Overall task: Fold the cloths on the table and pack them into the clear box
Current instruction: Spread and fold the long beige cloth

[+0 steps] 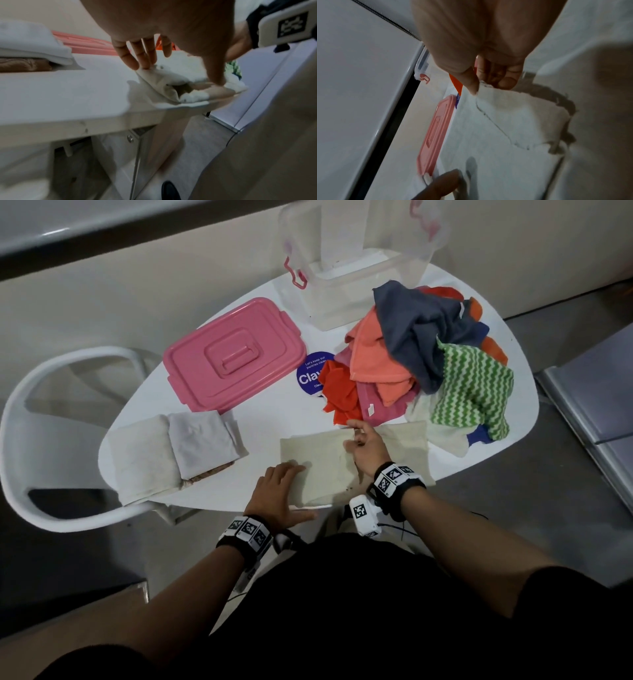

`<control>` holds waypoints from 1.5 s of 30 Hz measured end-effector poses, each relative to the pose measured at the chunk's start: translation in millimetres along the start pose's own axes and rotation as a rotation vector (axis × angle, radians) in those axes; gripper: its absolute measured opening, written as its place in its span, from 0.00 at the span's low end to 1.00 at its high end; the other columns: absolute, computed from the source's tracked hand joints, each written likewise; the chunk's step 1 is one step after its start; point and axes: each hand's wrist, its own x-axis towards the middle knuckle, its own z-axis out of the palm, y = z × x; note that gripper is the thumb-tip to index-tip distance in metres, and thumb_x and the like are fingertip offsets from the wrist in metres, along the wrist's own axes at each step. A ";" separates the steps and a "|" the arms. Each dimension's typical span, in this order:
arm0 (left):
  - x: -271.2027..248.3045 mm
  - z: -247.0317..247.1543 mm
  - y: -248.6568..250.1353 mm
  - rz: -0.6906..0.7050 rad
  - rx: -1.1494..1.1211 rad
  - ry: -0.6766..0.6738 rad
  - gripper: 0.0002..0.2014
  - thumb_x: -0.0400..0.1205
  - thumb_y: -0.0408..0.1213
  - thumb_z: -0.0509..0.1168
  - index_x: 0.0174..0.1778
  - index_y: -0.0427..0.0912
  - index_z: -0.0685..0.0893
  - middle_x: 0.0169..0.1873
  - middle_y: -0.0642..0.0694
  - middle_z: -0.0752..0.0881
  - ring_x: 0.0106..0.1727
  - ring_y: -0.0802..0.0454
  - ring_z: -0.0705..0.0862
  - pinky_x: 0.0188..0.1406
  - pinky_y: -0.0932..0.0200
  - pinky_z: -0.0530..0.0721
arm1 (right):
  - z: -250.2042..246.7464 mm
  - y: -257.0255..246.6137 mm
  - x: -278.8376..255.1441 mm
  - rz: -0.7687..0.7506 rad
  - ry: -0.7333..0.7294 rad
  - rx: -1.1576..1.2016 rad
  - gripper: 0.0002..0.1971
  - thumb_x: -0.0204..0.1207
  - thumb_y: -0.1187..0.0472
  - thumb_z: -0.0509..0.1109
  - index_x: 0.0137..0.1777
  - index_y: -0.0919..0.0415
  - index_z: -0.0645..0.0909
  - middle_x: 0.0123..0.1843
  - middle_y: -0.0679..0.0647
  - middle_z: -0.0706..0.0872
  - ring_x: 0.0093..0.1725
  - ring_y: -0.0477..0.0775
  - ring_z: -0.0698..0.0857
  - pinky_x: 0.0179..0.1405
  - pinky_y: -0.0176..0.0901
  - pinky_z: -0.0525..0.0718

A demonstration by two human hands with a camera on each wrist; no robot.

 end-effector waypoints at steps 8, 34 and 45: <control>-14.7 22.4 -2.0 0.052 0.055 0.070 0.14 0.68 0.31 0.66 0.49 0.46 0.84 0.47 0.43 0.81 0.44 0.40 0.81 0.40 0.50 0.81 | 7.5 11.2 4.3 0.035 0.000 -0.344 0.25 0.78 0.73 0.62 0.72 0.53 0.75 0.41 0.47 0.77 0.50 0.50 0.80 0.55 0.34 0.74; 86.8 -42.0 -37.8 -0.172 0.416 -0.340 0.21 0.83 0.64 0.55 0.46 0.52 0.83 0.49 0.51 0.88 0.59 0.46 0.79 0.64 0.46 0.64 | 33.6 11.3 -52.8 -0.479 -0.503 -1.268 0.32 0.64 0.57 0.78 0.71 0.60 0.77 0.71 0.65 0.74 0.71 0.69 0.73 0.69 0.57 0.70; 58.0 -47.9 -47.6 -0.245 0.337 -0.329 0.25 0.83 0.64 0.53 0.52 0.47 0.83 0.53 0.43 0.87 0.57 0.41 0.84 0.58 0.49 0.79 | 76.2 46.1 -86.8 -0.398 -0.424 -1.409 0.40 0.53 0.59 0.81 0.68 0.59 0.71 0.69 0.68 0.78 0.72 0.75 0.75 0.61 0.69 0.80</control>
